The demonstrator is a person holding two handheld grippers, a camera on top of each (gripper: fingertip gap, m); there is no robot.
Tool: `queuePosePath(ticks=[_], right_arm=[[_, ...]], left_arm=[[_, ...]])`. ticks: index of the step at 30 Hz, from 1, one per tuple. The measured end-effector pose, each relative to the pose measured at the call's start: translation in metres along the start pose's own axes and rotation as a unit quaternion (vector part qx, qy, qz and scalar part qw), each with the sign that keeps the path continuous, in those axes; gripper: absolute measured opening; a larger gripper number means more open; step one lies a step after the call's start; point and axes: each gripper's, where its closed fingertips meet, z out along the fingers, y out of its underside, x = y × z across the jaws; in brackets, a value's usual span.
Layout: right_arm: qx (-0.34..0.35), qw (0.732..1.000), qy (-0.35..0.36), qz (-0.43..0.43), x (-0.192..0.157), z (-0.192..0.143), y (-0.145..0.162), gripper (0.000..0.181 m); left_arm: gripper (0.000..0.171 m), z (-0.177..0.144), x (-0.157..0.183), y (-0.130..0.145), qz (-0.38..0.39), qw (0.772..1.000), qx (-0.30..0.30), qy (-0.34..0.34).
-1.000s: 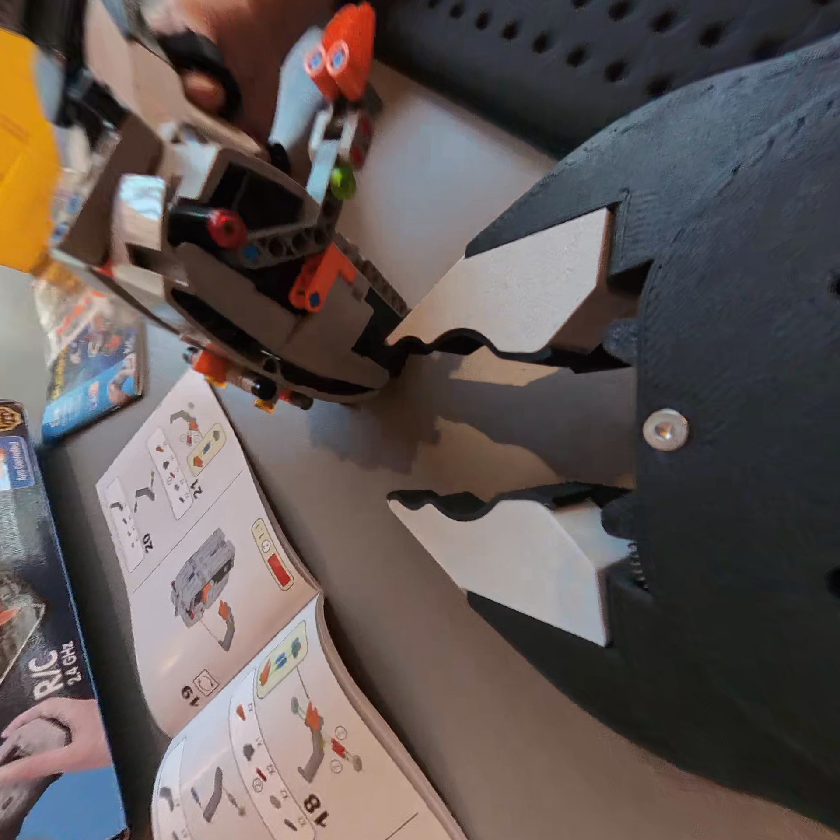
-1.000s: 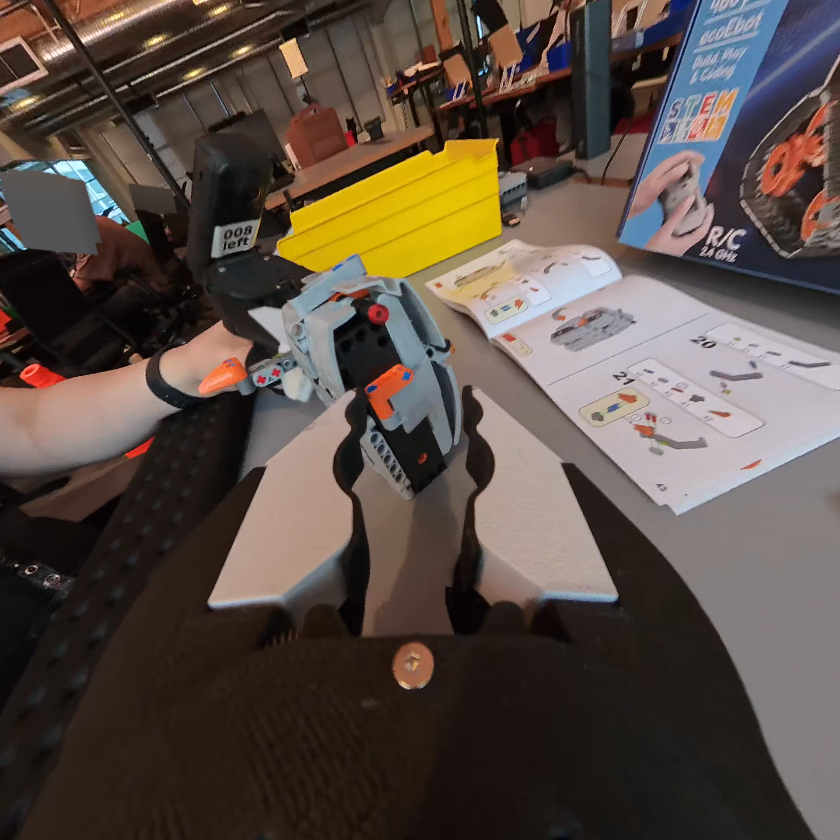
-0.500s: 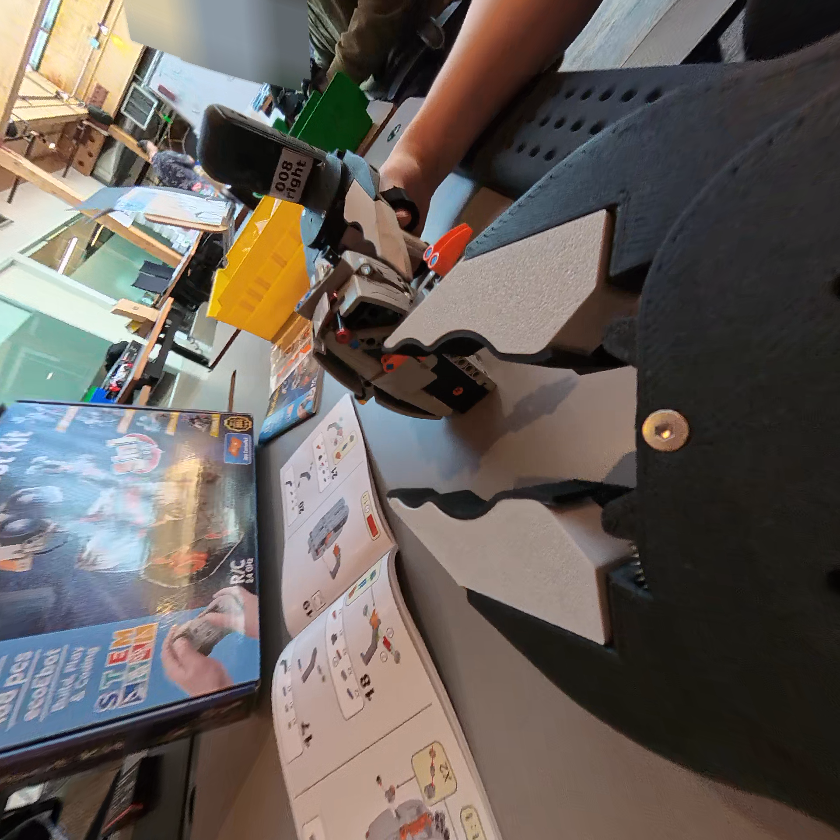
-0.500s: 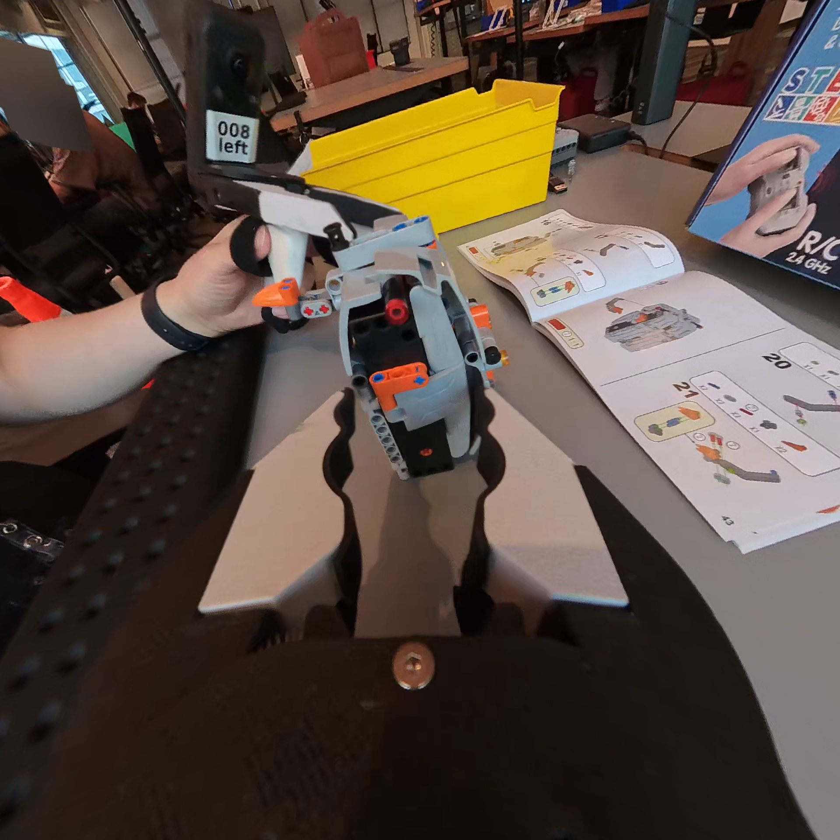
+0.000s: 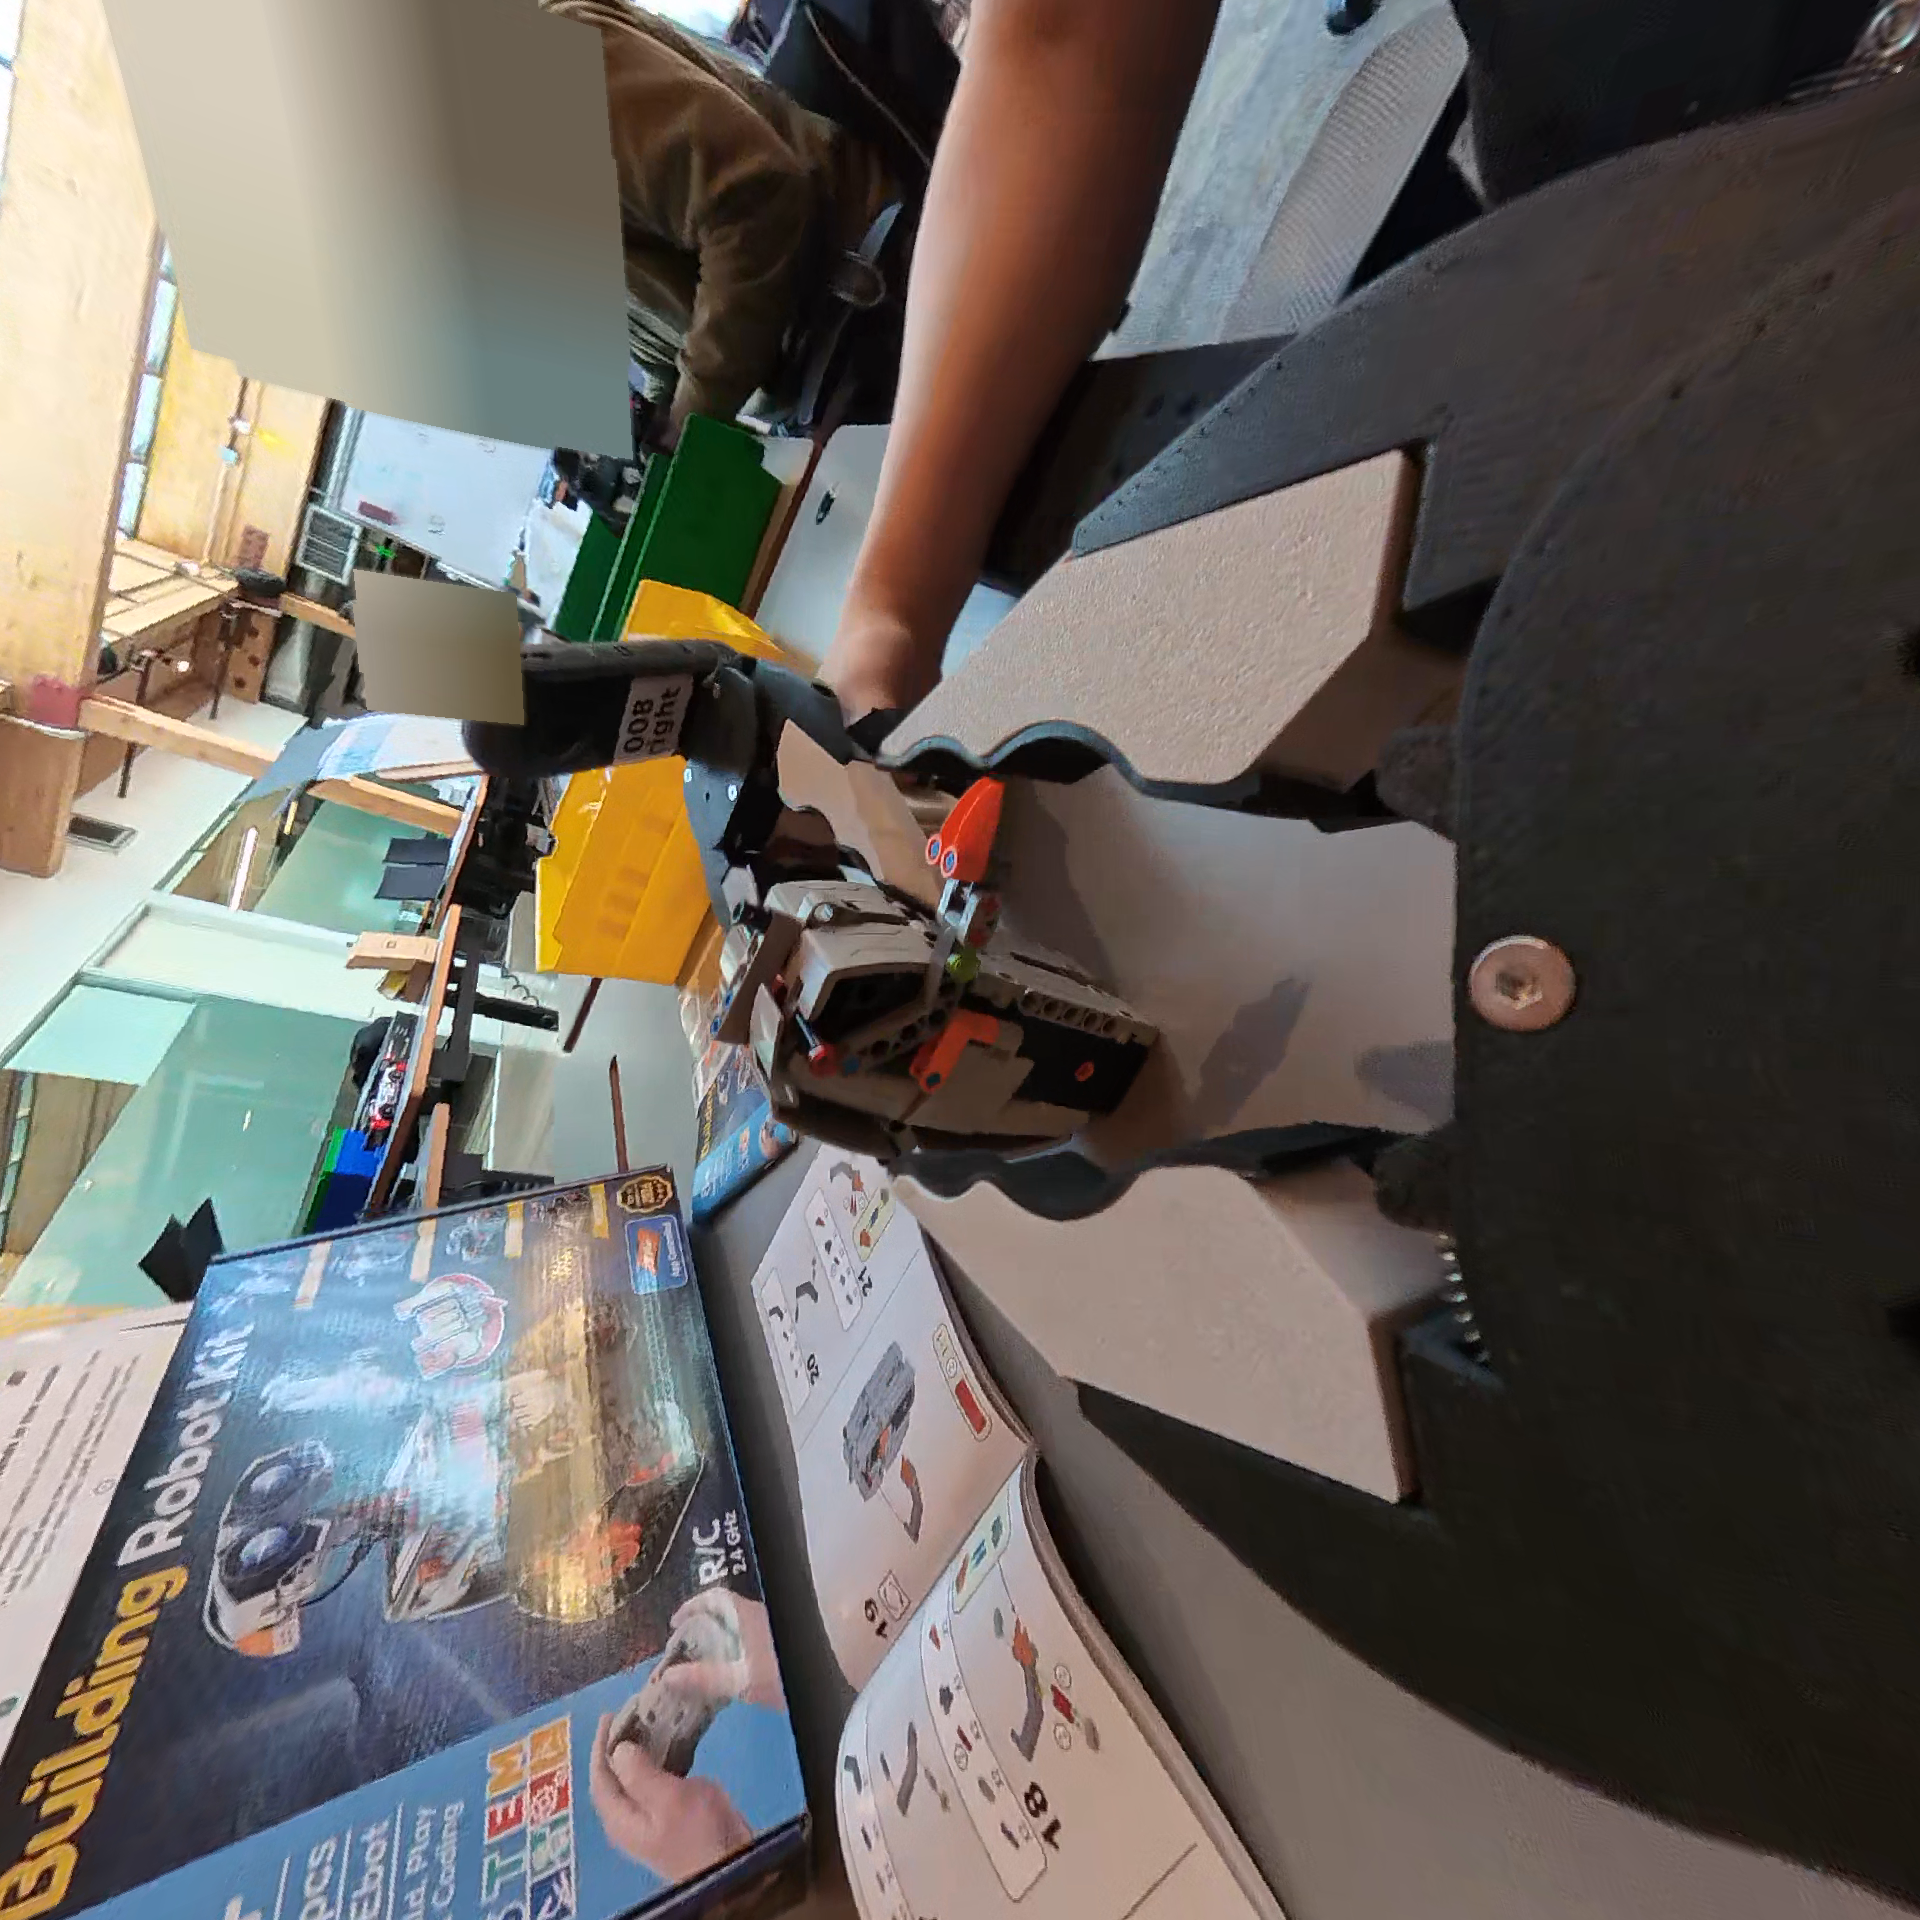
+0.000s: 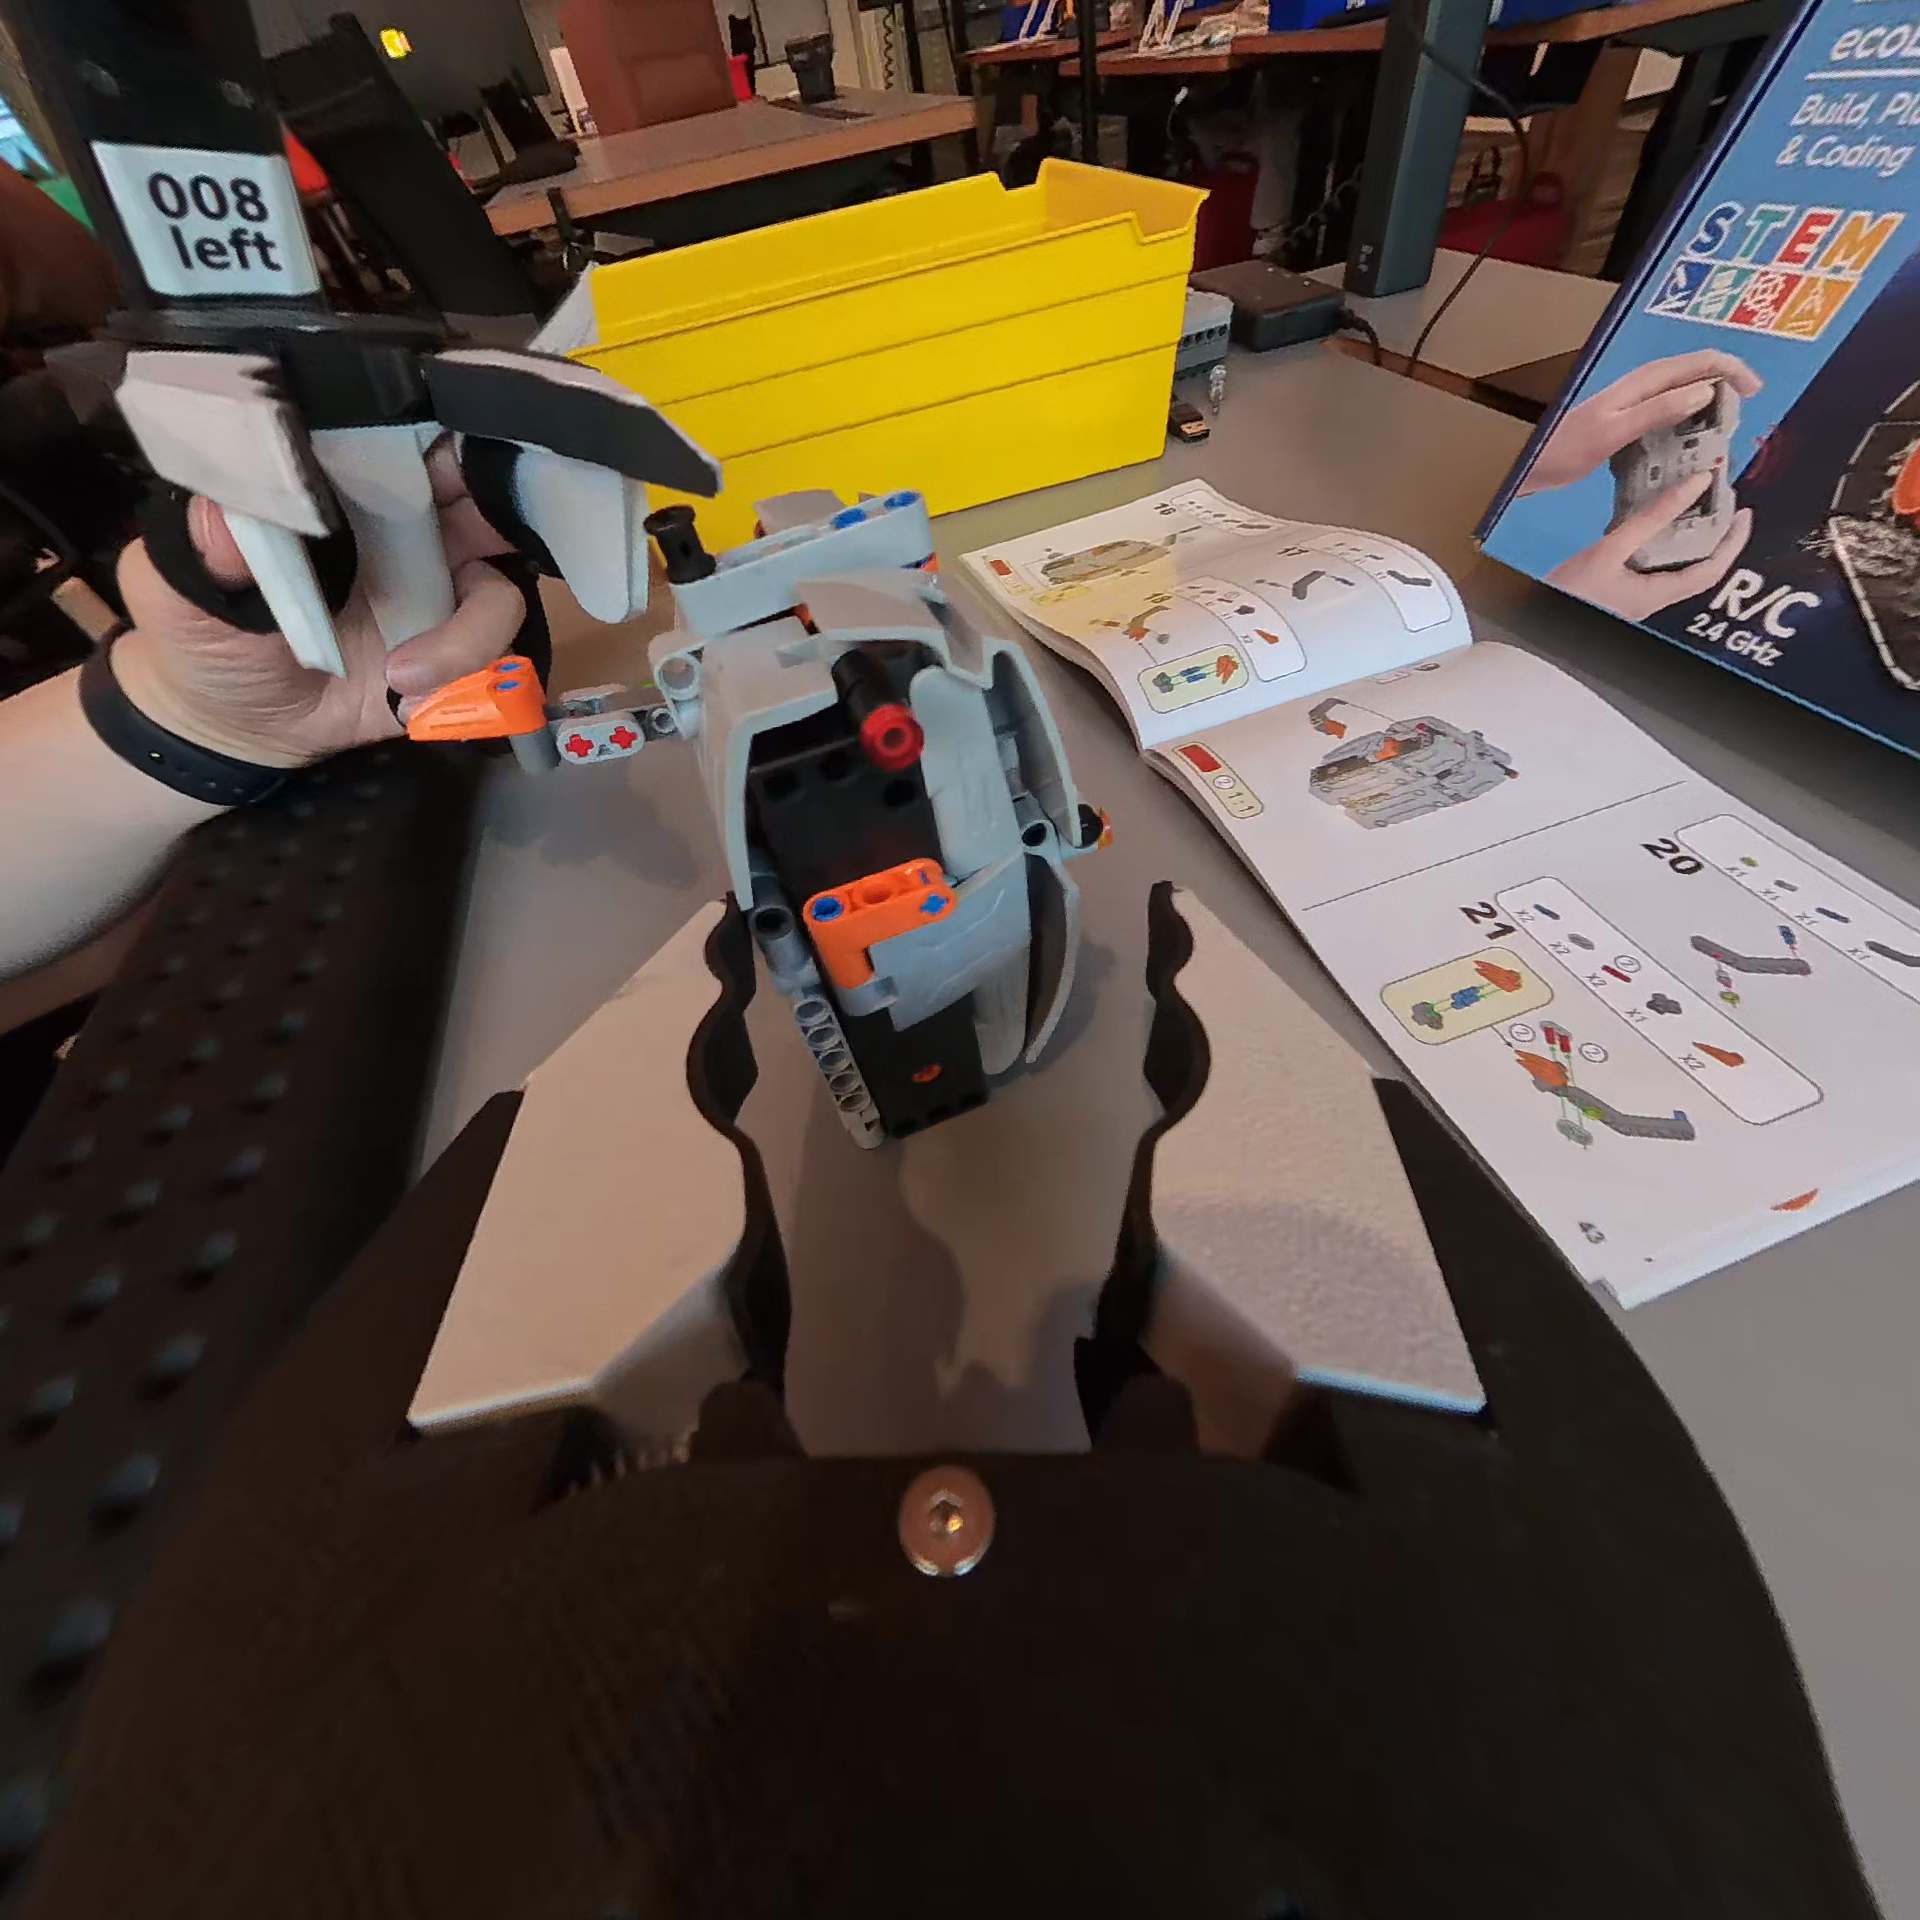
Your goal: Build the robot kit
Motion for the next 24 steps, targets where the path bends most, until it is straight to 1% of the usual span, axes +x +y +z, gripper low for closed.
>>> queuePosePath(ticks=[1,2,3,5,6,7,10,12,14,16,20,22,24], right_arm=[[-0.004,1.000,-0.005,0.002,-0.001,0.001,0.001,0.076],[-0.005,1.000,-0.010,0.002,-0.002,0.002,0.001,0.071],[-0.003,1.000,-0.018,0.000,-0.006,0.002,0.000,0.062],[-0.004,1.000,-0.011,-0.002,-0.006,0.003,0.001,0.063],[-0.004,1.000,-0.010,0.000,-0.007,0.005,0.001,0.063],[-0.004,1.000,-0.010,0.003,-0.008,0.007,0.000,0.063],[-0.007,1.000,-0.012,0.007,-0.015,0.018,-0.002,0.063],[-0.013,1.000,-0.003,0.003,-0.020,0.030,-0.004,0.063],[-0.023,1.000,0.011,-0.009,-0.027,0.046,-0.006,0.063],[-0.030,0.999,0.024,-0.014,-0.033,0.065,-0.008,0.064],[-0.048,0.997,0.062,-0.004,-0.041,0.103,-0.011,0.065],[-0.067,0.994,0.083,0.005,-0.044,0.118,-0.008,0.065],[-0.103,0.990,0.091,-0.002,-0.049,0.127,0.003,0.063]], left_arm=[[0.070,-0.002,0.000,0.001,0.007,1.000,-0.006,-0.011],[0.070,-0.005,-0.001,0.001,0.002,1.000,-0.006,-0.024],[0.068,-0.011,0.002,-0.003,-0.013,1.000,0.005,-0.028],[0.064,-0.025,0.016,-0.013,-0.032,0.998,0.042,-0.019],[0.062,-0.032,0.020,-0.014,-0.034,0.998,0.052,-0.020],[0.062,-0.038,0.022,-0.012,-0.032,0.998,0.050,-0.027],[0.064,-0.055,0.018,0.002,-0.022,0.998,0.012,-0.056],[0.065,-0.069,0.014,0.009,-0.014,0.997,-0.005,-0.076],[0.065,-0.084,0.010,0.012,-0.004,0.995,-0.010,-0.100],[0.065,-0.100,0.004,0.015,0.007,0.992,-0.015,-0.127],[0.066,-0.127,-0.012,0.027,0.021,0.982,-0.049,-0.179],[0.066,-0.137,-0.018,0.027,0.019,0.979,-0.047,-0.195],[0.069,-0.142,-0.021,0.025,0.008,0.979,-0.032,-0.203]])
